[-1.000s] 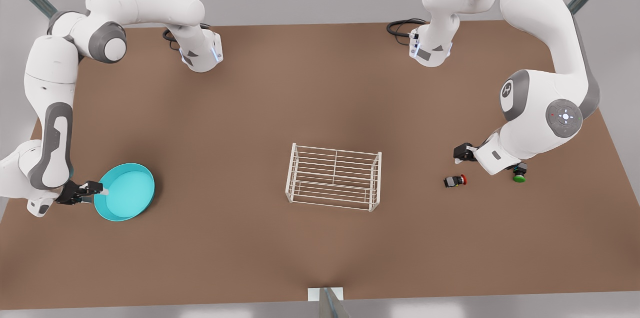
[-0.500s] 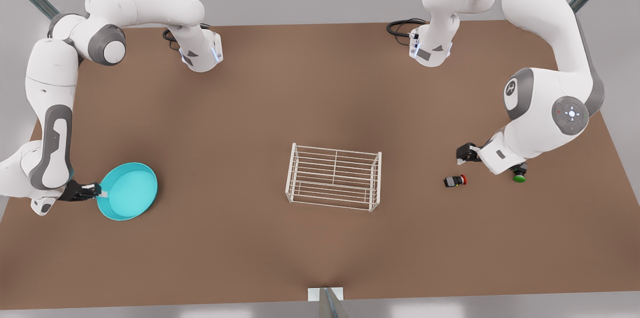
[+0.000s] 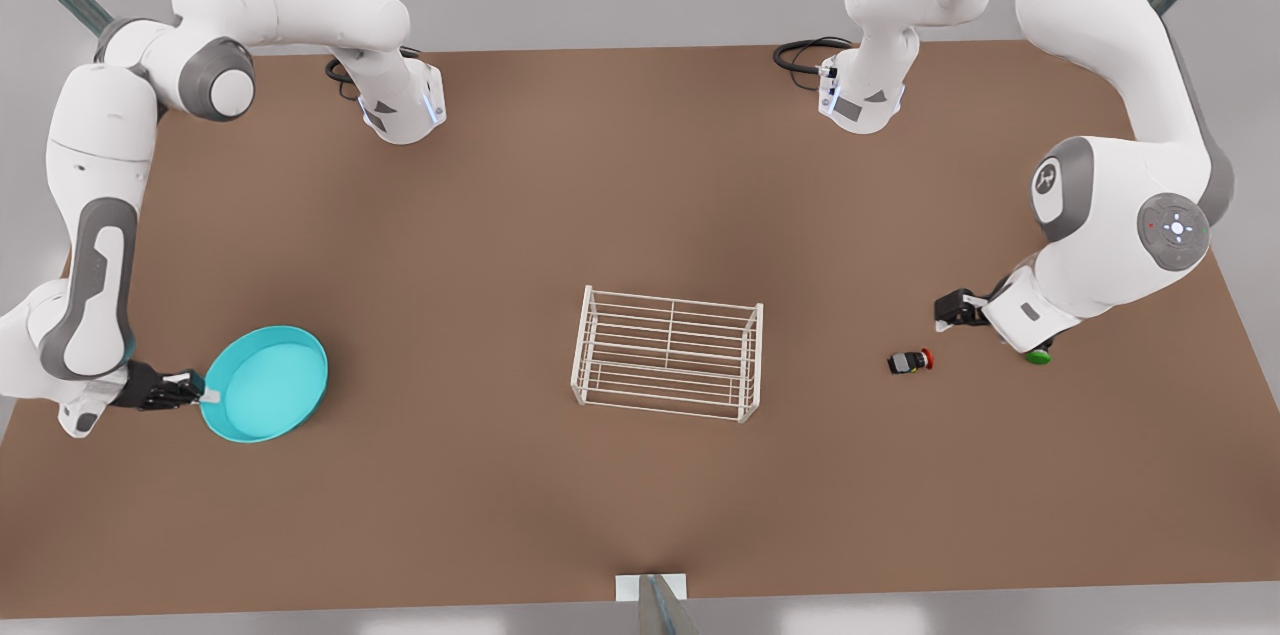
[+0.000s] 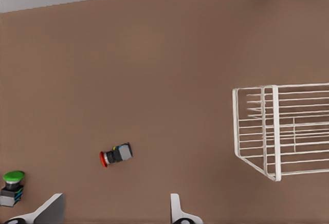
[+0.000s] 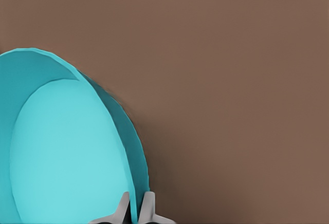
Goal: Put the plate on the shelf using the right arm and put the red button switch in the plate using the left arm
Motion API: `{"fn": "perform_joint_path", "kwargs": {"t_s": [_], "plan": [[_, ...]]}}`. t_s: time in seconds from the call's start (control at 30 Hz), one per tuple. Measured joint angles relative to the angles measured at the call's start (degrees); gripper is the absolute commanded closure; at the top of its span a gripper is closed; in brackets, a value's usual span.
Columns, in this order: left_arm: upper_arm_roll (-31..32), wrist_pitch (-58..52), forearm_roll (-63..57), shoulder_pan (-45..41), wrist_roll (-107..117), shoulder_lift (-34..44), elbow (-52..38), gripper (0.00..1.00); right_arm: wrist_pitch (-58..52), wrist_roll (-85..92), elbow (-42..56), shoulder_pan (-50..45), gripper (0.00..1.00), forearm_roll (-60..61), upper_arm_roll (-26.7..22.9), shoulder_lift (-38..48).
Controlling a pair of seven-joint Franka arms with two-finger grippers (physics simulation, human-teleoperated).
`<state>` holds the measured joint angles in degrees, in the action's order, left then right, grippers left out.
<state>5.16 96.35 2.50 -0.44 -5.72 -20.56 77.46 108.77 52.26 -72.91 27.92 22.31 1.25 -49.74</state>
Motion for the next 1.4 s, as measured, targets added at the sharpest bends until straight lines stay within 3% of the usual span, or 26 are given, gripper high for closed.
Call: {"fn": "perform_joint_path", "kwargs": {"t_s": [0.23,0.47,0.67,1.4], "plan": [[0.03,0.00,0.00,-0.08,0.12,-0.05,0.00,0.00,-4.17,-2.07,-0.60,-5.74,0.81,3.40,-0.32,3.85],[0.08,0.01,-0.28,0.01,0.19,0.02,0.21,0.00,-7.84,-8.25,-0.92,-17.44,0.81,4.04,-2.70,9.85],[0.82,-6.51,-3.85,0.33,2.15,3.17,-0.08,0.00,-9.62,-15.73,-0.54,-27.12,0.80,4.07,-5.22,13.16],[0.37,-10.19,-4.50,2.85,7.84,3.01,-0.44,0.00,-3.78,-46.16,3.79,-53.03,0.80,7.36,-5.82,10.22]]}}
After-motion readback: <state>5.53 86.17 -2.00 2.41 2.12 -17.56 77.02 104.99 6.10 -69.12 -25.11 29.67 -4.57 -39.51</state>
